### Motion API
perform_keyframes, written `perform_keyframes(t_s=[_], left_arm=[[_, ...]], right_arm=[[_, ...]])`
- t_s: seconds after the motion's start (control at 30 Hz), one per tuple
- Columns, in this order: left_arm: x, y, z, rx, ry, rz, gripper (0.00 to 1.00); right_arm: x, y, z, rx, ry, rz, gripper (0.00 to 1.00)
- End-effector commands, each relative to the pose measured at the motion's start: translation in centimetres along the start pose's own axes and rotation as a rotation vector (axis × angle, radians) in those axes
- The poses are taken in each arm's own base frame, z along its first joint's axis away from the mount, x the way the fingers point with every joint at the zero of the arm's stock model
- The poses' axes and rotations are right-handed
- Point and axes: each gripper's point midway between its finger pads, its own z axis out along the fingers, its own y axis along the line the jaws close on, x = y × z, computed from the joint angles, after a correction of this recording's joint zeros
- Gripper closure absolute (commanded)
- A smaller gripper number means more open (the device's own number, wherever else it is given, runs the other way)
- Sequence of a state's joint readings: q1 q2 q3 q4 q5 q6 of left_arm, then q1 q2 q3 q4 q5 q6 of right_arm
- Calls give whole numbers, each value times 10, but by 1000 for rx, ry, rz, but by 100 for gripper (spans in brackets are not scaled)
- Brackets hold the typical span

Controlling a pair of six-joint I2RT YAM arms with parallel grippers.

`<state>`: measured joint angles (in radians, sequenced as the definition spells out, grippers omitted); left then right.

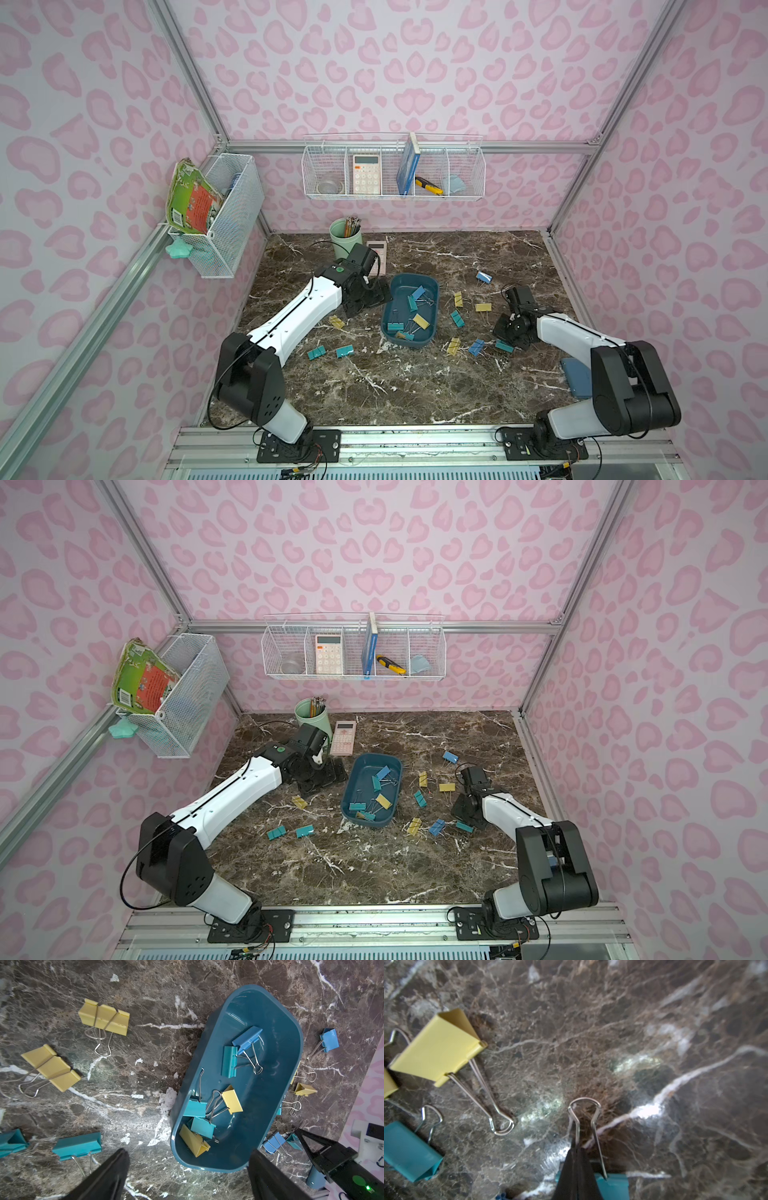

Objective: Take out the binder clips from the storage box
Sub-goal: Place the binder clip at the center of the board, then pick up the binder clip from the storage box.

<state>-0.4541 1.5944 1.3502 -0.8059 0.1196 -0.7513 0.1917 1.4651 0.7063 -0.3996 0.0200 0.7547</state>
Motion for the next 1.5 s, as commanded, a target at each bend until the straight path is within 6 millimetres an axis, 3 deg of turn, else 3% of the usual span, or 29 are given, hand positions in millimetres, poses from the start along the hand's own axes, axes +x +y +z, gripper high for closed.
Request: perform_keyframes(t_s=[0.0, 0.17, 0.3, 0.5, 0.6, 0.73, 0.9, 1.47], left_arm=[[12, -2, 3, -13, 69, 26, 10], [28, -9, 13, -29, 148, 65, 21], [39, -11, 28, -58, 213, 81, 33], [35, -23, 46, -93, 262, 91, 63], [35, -24, 60, -129, 295, 102, 71], [34, -21, 77, -174, 318, 101, 76], [30, -21, 94, -195, 327, 95, 80], [30, -7, 136, -282, 363, 93, 85]], right_arm=[[-5, 5, -1, -18, -18, -15, 69], [-23, 21, -32, -40, -109, -59, 54], [-34, 51, -62, -97, -192, -136, 44], [-33, 94, -90, -176, -251, -225, 35], [-26, 109, -96, -210, -253, -259, 33], [-17, 123, -99, -252, -248, -295, 25], [-6, 134, -100, -292, -234, -321, 2], [4, 141, -107, -340, -233, -346, 1]])
